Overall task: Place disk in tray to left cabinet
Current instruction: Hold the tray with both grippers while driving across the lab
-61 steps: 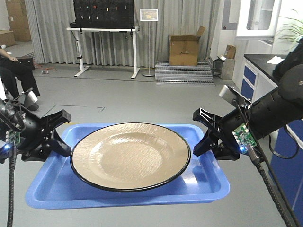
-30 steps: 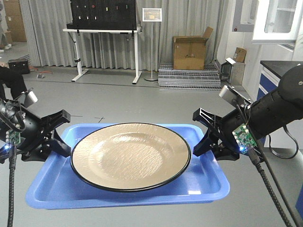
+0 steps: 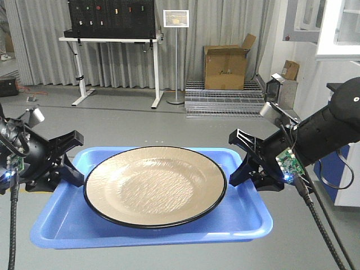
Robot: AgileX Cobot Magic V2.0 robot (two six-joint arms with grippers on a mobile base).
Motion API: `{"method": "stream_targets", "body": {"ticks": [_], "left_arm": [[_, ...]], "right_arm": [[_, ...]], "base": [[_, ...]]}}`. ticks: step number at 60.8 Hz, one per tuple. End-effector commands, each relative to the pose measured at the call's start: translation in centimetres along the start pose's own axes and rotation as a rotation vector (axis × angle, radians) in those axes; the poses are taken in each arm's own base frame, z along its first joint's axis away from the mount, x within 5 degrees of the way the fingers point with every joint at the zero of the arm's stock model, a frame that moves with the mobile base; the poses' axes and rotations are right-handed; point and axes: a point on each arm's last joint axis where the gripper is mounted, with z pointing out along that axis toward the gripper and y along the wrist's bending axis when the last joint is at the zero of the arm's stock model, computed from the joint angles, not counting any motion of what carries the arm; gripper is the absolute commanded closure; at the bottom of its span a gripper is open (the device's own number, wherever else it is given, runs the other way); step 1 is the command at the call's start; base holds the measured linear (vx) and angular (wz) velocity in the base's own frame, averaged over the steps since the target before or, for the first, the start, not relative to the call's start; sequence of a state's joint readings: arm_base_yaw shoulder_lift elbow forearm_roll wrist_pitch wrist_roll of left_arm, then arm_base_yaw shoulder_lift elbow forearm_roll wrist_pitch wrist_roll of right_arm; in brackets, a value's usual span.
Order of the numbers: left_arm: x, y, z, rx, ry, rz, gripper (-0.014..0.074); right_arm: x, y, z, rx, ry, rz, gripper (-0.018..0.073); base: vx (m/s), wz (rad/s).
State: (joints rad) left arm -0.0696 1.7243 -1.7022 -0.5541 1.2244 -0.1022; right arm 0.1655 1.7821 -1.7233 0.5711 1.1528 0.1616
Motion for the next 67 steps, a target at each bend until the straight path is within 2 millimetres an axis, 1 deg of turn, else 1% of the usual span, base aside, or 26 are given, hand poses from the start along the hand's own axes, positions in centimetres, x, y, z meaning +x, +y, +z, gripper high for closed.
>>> {"method": "stream_targets", "body": {"ticks": [1,67], "left_arm": [[1.56,-4.78,-2.52,0.26,0.012,-0.008,0.0596],[1.56,-4.78,-2.53,0.261,0.012,-0.008,0.0596]], "right_arm": [[0.71,4.71,-2.8,-0.272,-0.054,0.025,0.0561],[0.76,4.78,-2.76,-0.273,-0.052,0.023,0.0561]], "base": [[0.66,-0.03],[0.65,-0.05]]}}
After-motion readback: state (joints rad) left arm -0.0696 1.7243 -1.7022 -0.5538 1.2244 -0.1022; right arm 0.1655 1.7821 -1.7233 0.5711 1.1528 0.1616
